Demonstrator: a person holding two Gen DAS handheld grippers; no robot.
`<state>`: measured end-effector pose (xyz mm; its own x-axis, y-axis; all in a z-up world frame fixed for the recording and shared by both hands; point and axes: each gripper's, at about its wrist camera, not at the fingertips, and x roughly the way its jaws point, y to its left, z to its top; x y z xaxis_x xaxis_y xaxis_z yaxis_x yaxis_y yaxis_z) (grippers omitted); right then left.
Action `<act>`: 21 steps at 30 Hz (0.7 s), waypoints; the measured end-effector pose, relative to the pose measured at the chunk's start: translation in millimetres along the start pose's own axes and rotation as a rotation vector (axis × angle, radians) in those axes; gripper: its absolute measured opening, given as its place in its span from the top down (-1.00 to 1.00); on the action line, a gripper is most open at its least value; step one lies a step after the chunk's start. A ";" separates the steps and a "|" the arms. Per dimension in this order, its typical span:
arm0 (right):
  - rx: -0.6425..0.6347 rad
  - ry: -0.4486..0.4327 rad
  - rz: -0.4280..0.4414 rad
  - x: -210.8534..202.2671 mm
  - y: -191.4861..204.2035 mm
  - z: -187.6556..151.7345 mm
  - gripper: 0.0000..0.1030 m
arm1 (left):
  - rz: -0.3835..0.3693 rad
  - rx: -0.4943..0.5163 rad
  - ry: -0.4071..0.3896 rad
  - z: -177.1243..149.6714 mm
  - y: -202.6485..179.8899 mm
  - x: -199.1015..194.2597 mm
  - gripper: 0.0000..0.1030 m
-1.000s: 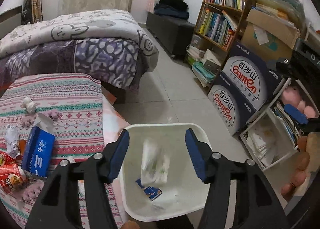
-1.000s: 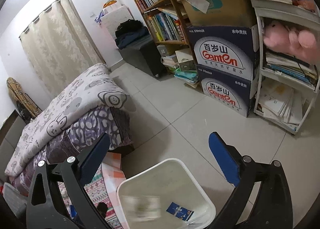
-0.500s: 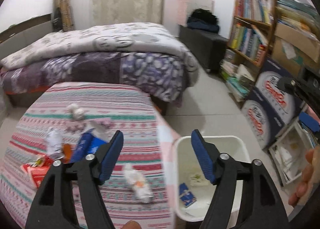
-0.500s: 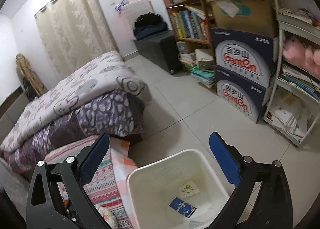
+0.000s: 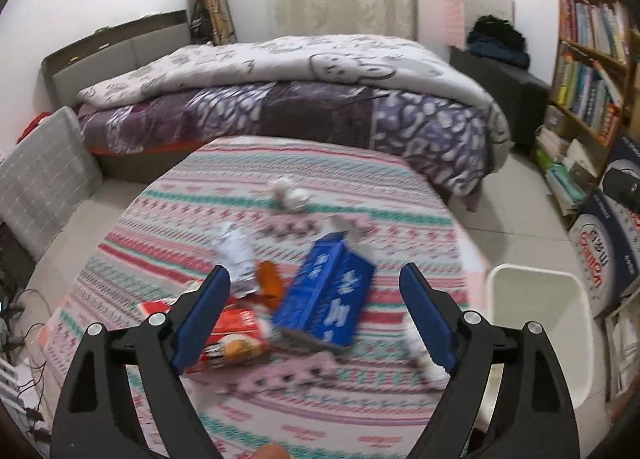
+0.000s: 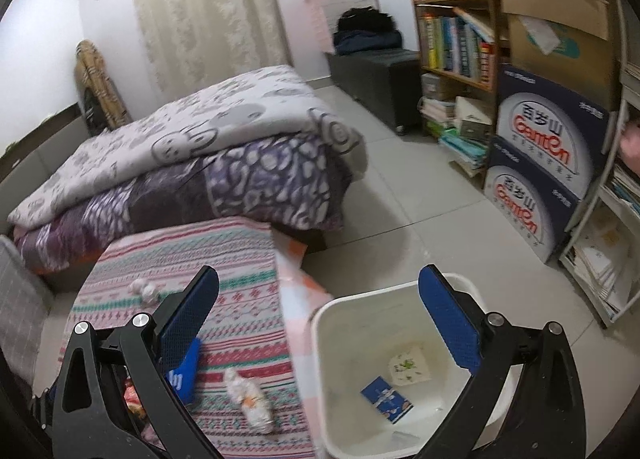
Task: Collect trash
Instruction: 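Reach to the red paper cup and grasp it with the left tool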
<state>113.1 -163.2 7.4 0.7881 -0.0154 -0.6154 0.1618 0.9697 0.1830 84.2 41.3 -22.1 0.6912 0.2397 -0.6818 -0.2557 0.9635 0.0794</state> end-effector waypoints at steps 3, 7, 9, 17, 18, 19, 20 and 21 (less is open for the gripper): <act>-0.028 0.023 0.030 3.2 16.8 -5.4 -0.86 | 0.036 0.001 0.012 -4.1 16.3 3.2 -0.65; -0.082 0.058 0.064 8.6 41.2 -14.8 -0.86 | 0.067 -0.026 0.051 -7.8 42.2 7.9 -0.65; -0.105 0.082 0.081 12.2 51.7 -19.4 -0.86 | 0.065 -0.048 0.084 -8.4 55.2 10.8 -0.65; -0.168 0.164 0.109 25.8 78.4 -34.3 -0.86 | -0.096 -0.182 0.407 -16.2 117.0 50.2 -0.65; -0.168 0.171 0.111 27.1 80.1 -35.1 -0.86 | -0.142 -0.228 0.442 -19.6 126.5 53.7 -0.65; -0.166 0.182 0.115 29.0 81.7 -35.8 -0.86 | -0.177 -0.266 0.466 -21.8 133.7 56.8 -0.65; -0.163 0.192 0.119 31.1 83.5 -36.3 -0.86 | -0.204 -0.306 0.483 -23.8 141.3 60.0 -0.65; -0.158 0.202 0.123 32.8 84.7 -37.1 -0.86 | -0.214 -0.329 0.487 -25.3 146.3 61.2 -0.63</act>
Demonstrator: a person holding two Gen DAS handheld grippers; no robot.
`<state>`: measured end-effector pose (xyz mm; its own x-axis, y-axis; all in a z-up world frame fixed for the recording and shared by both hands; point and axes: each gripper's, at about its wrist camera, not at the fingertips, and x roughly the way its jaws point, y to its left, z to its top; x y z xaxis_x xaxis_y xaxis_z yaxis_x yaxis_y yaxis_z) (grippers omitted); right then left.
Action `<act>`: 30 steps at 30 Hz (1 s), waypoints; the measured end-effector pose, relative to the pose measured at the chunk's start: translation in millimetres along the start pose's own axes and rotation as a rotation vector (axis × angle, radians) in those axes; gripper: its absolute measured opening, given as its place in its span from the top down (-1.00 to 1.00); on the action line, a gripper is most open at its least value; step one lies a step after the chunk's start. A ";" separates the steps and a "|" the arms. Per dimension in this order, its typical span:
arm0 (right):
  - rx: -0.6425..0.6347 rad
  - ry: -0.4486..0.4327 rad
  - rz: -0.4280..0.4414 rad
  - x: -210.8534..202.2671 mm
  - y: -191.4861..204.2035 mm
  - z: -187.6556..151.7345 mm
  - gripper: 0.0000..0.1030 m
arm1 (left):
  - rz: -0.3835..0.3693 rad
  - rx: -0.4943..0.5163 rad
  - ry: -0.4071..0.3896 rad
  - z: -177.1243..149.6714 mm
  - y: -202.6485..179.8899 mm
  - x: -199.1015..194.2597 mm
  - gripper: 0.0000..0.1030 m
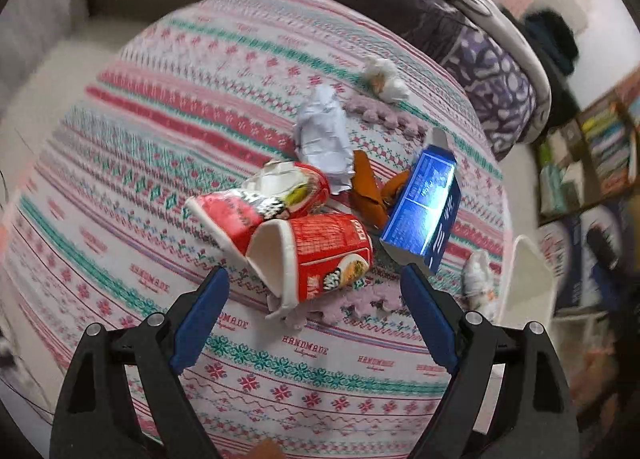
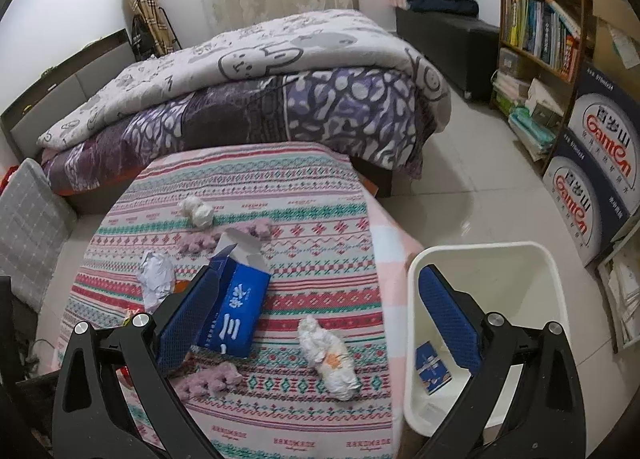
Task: Collect trash
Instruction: 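Reach to the red paper cup and grasp it with the left tool, then grasp the blue milk carton with the right tool while left holds the red cup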
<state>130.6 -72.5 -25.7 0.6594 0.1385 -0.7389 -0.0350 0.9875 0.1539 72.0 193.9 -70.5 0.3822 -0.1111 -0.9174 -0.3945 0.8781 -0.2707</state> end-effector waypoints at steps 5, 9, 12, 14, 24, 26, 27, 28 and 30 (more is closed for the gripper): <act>0.023 0.050 0.021 11.3 5.6 -2.5 -0.86 | -0.038 -0.034 0.021 1.0 4.6 7.2 -0.43; 0.029 0.072 0.016 18.5 8.2 -4.7 -0.86 | -0.042 -0.027 0.041 3.0 0.7 22.6 -0.15; 0.045 0.105 0.021 27.5 9.0 -5.8 -0.86 | -0.069 -0.032 0.057 6.1 -0.4 34.6 0.28; 0.059 0.131 0.025 35.6 11.8 -7.8 -0.86 | -0.111 -0.008 0.072 5.7 -2.2 37.9 0.52; 0.093 0.264 0.067 84.6 48.7 -25.5 -0.86 | -0.161 0.066 -0.076 14.8 4.0 -20.4 0.94; 0.103 0.293 0.070 96.4 55.1 -30.2 -0.86 | -0.151 0.059 -0.118 18.1 11.7 -33.2 0.94; 0.107 0.304 0.070 101.3 57.2 -32.1 -0.86 | -0.146 0.055 -0.138 19.7 15.6 -38.5 0.94; 0.113 0.316 0.070 107.5 60.0 -34.4 -0.86 | -0.142 0.052 -0.155 21.0 18.9 -43.0 0.94; 0.120 0.334 0.070 116.8 63.4 -37.1 -0.86 | -0.133 0.043 -0.186 23.4 28.3 -51.6 0.94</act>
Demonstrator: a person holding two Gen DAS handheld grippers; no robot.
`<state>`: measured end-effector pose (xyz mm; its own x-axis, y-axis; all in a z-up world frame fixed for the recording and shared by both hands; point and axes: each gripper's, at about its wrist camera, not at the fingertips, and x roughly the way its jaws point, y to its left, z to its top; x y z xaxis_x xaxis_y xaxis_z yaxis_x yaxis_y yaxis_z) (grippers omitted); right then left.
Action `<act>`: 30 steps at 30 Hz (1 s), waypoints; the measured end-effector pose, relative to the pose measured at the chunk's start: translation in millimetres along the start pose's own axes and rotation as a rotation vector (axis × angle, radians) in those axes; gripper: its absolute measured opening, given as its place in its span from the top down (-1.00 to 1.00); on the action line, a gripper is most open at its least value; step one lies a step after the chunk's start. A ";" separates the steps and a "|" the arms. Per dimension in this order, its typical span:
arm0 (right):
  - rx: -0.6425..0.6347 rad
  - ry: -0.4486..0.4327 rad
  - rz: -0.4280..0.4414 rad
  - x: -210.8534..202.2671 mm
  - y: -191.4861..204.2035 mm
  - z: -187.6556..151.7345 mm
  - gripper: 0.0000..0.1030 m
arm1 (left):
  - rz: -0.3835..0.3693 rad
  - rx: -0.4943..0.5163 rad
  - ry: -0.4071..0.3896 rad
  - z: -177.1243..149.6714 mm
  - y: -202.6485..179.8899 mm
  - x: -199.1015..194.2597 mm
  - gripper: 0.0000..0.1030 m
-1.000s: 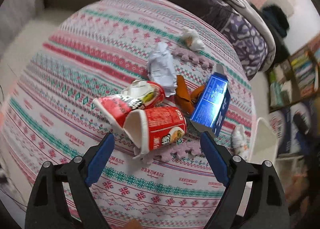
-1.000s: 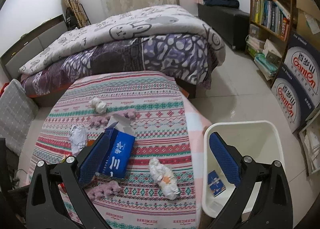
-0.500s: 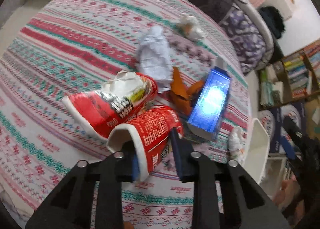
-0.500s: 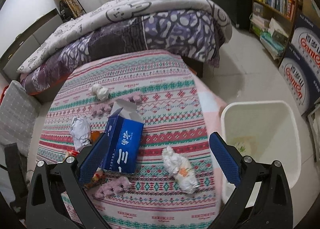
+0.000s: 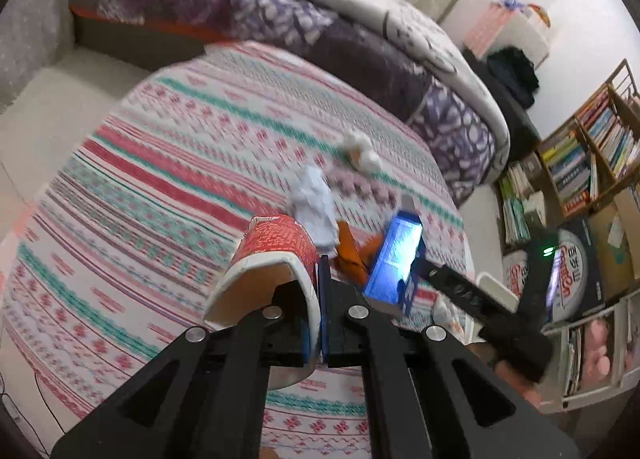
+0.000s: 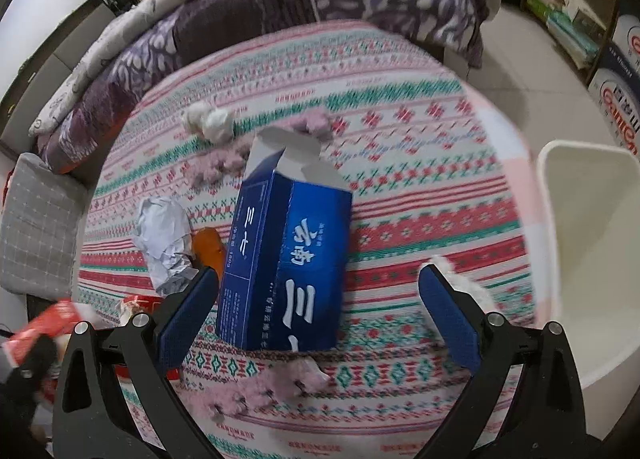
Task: Collect trash
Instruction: 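Grasp the blue milk carton with the right tool while left holds the red cup, then carry the carton to the bin and open the right tool to drop it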
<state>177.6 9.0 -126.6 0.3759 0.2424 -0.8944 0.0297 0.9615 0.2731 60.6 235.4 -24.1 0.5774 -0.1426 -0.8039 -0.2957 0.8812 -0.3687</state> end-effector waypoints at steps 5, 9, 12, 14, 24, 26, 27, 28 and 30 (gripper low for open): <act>0.035 0.038 0.005 22.7 4.1 1.1 -0.86 | 0.025 -0.028 -0.014 5.1 20.8 -3.0 0.94; 0.059 0.072 0.049 32.8 4.3 -0.6 -0.43 | 0.047 -0.042 -0.010 4.0 31.8 2.3 0.94; 0.029 0.041 0.049 25.5 12.0 1.0 -0.06 | 0.073 -0.051 -0.020 4.2 40.5 1.7 0.94; -0.003 -0.013 0.072 12.2 20.6 2.5 -0.04 | 0.087 -0.056 -0.032 5.5 43.4 0.7 0.94; -0.166 -0.312 0.208 -76.4 56.9 -1.2 -0.05 | 0.234 0.042 -0.225 11.2 18.5 -24.6 0.94; -0.208 -0.377 0.187 -90.3 61.8 -4.6 -0.05 | 0.265 0.063 -0.281 10.2 10.3 -31.7 0.94; -0.224 -0.402 0.177 -95.5 63.8 -5.4 -0.05 | 0.273 0.067 -0.298 10.6 8.4 -34.0 0.94; -0.246 -0.439 0.161 -102.9 66.6 -8.4 -0.05 | 0.282 0.070 -0.317 10.5 6.3 -36.5 0.94; -0.282 -0.505 0.134 -116.6 68.9 -14.0 -0.05 | 0.309 0.081 -0.361 10.2 1.2 -41.8 0.94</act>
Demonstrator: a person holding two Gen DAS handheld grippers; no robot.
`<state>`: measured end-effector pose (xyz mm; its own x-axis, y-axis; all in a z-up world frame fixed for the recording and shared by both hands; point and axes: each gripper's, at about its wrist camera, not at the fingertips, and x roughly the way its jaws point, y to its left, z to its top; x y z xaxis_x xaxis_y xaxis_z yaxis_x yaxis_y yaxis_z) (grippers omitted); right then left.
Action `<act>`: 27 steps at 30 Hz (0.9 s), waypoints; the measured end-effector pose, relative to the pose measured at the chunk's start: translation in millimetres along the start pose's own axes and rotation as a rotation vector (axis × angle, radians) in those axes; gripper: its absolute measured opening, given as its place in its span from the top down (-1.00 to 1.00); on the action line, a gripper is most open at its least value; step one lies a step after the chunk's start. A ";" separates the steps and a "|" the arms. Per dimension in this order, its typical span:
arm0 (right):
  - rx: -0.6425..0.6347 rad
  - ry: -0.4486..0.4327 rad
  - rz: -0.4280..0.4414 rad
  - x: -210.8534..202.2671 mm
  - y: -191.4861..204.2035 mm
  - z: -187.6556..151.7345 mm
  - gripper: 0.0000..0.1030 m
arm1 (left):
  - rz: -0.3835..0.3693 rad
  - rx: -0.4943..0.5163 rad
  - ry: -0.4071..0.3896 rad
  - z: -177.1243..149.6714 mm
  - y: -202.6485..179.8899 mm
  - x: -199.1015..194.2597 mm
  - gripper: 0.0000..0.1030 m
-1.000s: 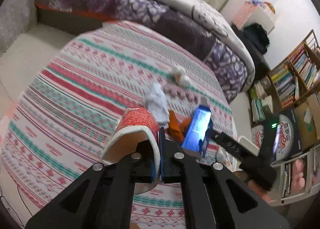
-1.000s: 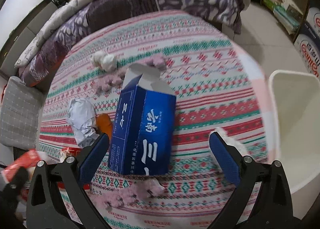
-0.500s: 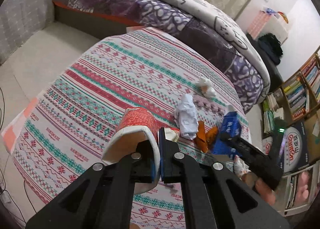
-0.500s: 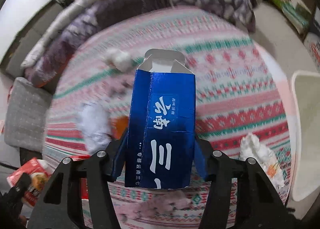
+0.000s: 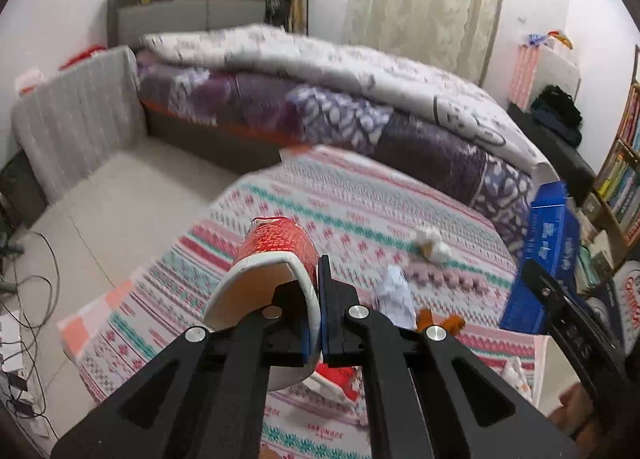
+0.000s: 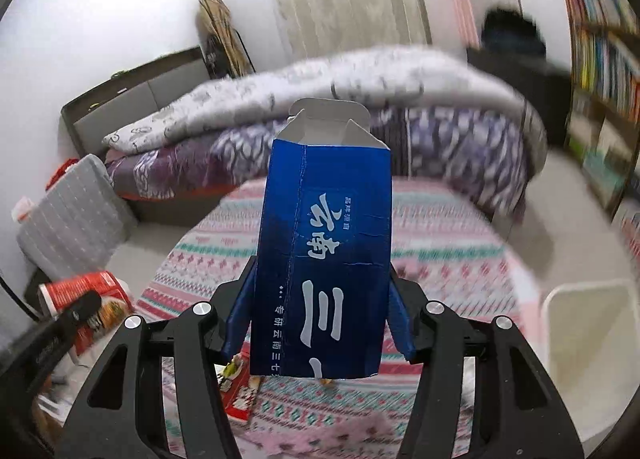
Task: Collect trash
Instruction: 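Carry the carton to the bin and open the right tool to drop it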
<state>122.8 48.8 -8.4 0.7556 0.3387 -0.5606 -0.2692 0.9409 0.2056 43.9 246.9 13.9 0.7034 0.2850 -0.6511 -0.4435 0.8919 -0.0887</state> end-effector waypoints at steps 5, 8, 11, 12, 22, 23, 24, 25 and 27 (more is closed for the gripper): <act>-0.057 -0.102 -0.061 -25.0 -3.1 2.9 -0.06 | 0.061 0.034 -0.089 0.5 -14.5 -12.8 0.94; -0.077 -0.140 -0.092 -36.2 -7.9 2.7 -0.07 | 0.074 0.050 -0.123 -0.2 -24.6 -17.2 0.94; -0.078 -0.146 -0.109 -41.8 -15.4 2.9 -0.07 | 0.070 0.064 -0.139 -2.1 -34.7 -19.8 0.94; -0.077 -0.144 -0.113 -43.0 -18.4 3.3 -0.07 | 0.067 0.068 -0.143 -2.7 -38.3 -20.8 0.94; -0.065 -0.147 -0.173 -56.2 -42.8 4.9 -0.08 | 0.012 0.114 -0.161 -9.6 -78.6 -24.5 0.94; -0.062 -0.148 -0.177 -57.3 -45.9 5.3 -0.08 | 0.008 0.118 -0.163 -10.5 -82.5 -25.5 0.94; -0.060 -0.148 -0.181 -58.1 -46.7 5.2 -0.08 | 0.000 0.124 -0.164 -11.3 -87.5 -26.0 0.94; -0.056 -0.149 -0.188 -59.8 -50.2 5.5 -0.08 | -0.005 0.129 -0.165 -12.3 -91.0 -26.7 0.94; -0.051 -0.151 -0.200 -62.0 -55.9 5.7 -0.08 | -0.020 0.141 -0.166 -14.5 -100.2 -27.2 0.94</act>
<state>94.4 -24.7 19.4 0.8764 0.1450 -0.4592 -0.1324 0.9894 0.0596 61.1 144.7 29.5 0.7983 0.3101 -0.5163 -0.3544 0.9350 0.0136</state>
